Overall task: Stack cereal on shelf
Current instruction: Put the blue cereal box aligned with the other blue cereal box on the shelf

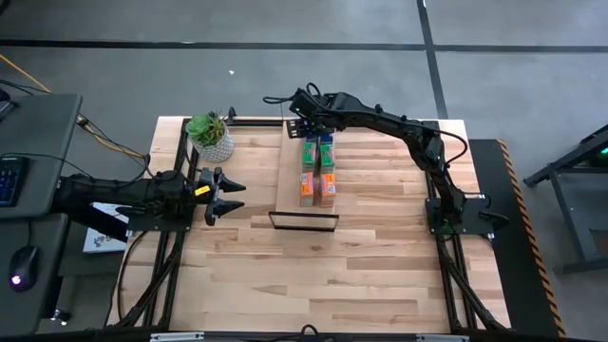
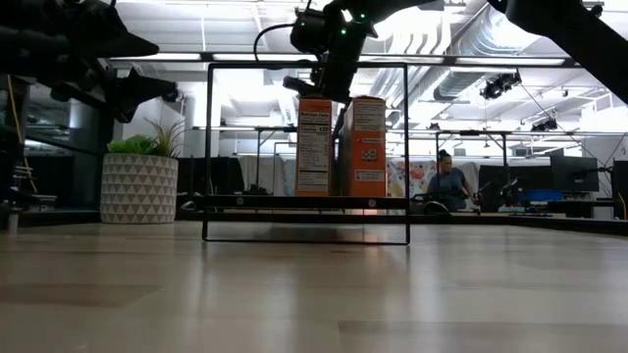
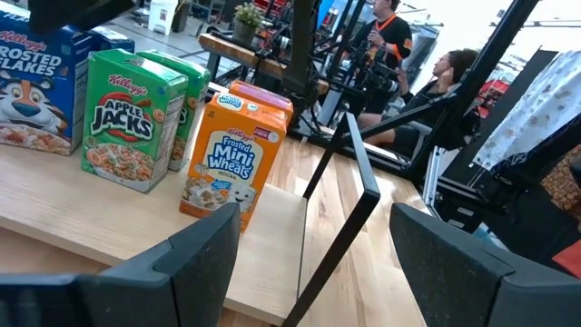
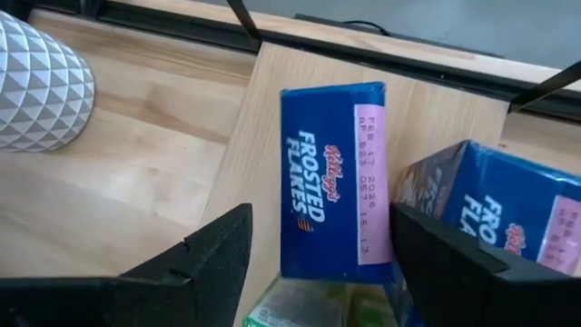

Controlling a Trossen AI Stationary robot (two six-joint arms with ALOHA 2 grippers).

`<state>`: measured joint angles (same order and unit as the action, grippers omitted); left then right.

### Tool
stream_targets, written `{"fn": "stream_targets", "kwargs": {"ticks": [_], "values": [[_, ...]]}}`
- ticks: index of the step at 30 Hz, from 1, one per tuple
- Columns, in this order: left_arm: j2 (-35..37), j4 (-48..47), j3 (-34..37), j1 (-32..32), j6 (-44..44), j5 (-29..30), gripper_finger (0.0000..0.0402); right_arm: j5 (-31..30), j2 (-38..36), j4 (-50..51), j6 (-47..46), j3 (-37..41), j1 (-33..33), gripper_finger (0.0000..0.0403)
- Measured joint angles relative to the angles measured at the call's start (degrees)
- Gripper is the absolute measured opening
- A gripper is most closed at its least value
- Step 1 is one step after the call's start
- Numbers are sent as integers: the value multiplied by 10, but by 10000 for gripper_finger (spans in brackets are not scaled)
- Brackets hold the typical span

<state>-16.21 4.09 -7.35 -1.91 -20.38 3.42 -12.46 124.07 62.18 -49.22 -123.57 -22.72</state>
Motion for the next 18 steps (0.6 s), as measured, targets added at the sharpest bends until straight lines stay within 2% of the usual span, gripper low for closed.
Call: {"fn": "stream_targets", "kwargs": {"ticks": [18], "values": [[0, 0, 0, 0, 0, 0, 275, 43, 0, 18, 1, 0, 0, 250]]}}
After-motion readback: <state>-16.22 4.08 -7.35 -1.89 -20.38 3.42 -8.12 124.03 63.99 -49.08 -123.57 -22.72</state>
